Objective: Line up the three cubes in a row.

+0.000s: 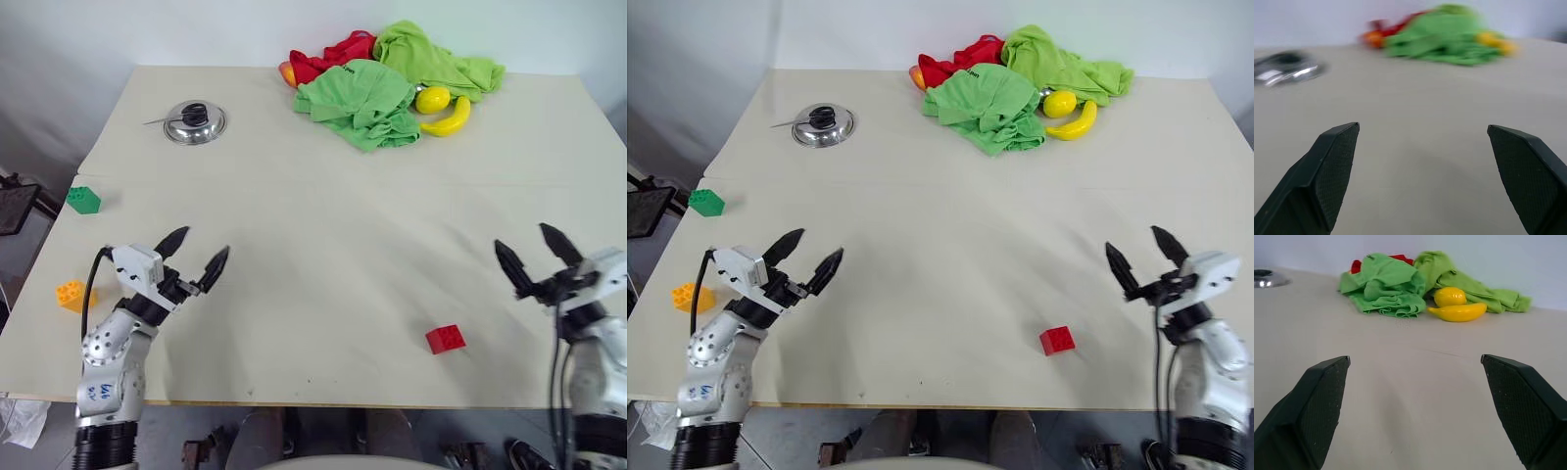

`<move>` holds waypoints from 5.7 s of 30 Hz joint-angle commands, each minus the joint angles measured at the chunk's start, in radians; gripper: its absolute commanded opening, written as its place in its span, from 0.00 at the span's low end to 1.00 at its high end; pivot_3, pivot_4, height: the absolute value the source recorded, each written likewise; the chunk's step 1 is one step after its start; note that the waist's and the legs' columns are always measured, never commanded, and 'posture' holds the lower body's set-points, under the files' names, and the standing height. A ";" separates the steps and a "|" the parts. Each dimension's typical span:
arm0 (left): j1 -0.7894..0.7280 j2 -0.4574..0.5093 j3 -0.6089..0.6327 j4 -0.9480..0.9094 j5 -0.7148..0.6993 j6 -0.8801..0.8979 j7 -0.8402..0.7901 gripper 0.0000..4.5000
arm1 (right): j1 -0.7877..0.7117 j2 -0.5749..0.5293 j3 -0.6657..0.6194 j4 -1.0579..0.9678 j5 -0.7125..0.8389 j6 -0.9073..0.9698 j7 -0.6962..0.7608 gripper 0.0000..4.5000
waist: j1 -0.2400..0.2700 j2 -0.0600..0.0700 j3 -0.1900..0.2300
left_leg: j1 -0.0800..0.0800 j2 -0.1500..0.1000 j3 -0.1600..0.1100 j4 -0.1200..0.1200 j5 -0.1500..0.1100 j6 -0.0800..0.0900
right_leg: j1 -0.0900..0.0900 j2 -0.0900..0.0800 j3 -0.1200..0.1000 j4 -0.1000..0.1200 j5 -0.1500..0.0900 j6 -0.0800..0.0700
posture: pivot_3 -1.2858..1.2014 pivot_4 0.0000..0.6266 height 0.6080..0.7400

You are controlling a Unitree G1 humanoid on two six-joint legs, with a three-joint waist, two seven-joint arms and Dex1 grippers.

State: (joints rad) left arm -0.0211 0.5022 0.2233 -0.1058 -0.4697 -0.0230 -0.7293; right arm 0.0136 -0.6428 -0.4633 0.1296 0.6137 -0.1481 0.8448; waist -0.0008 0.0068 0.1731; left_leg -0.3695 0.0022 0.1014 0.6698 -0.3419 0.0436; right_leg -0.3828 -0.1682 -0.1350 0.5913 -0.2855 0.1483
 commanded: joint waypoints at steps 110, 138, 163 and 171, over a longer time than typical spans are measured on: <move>0.234 -0.133 0.387 -0.348 -0.019 0.203 0.611 1.00 | -0.157 0.071 0.296 -0.199 0.019 0.117 0.435 0.99 | 0.027 0.000 0.005 | 0.000 0.008 -0.003 0.016 -0.016 0.002 | 0.007 0.004 -0.003 -0.001 0.000 -0.004 | 0.52 0.24 1.00; -0.999 0.410 -0.048 1.180 0.378 0.474 0.551 1.00 | -0.209 0.101 0.319 -0.373 0.025 0.255 0.250 0.99 | -0.001 -0.008 0.007 | -0.001 0.010 0.004 0.014 -0.013 -0.007 | 0.000 0.020 0.000 0.000 -0.001 -0.006 | 0.52 0.24 1.00; -1.020 0.384 0.033 1.334 0.359 0.220 0.312 0.32 | -0.148 0.087 0.292 -0.377 0.004 0.207 0.206 1.00 | -0.002 -0.017 0.007 | -0.003 0.012 0.018 0.015 -0.012 -0.007 | -0.010 0.018 0.002 0.009 -0.001 -0.006 | 0.52 0.24 1.00; -0.802 0.303 -0.079 0.675 0.115 0.229 -0.520 0.32 | -0.061 -0.024 0.162 -0.373 0.032 0.219 0.260 1.00 | -0.004 -0.017 0.007 | -0.005 0.012 0.022 0.017 -0.013 -0.007 | -0.011 0.018 0.002 0.009 -0.001 -0.006 | 0.52 0.24 1.00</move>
State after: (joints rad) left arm -0.8659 0.8086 0.1811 0.7427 -0.2823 0.1797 -1.0991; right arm -0.0657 -0.6394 -0.2450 -0.2251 0.6177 0.0700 1.0822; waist -0.0046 -0.0099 0.1803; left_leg -0.3741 0.0140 0.1219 0.6860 -0.3545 0.0366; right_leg -0.3937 -0.1506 -0.1329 0.5999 -0.2866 0.1423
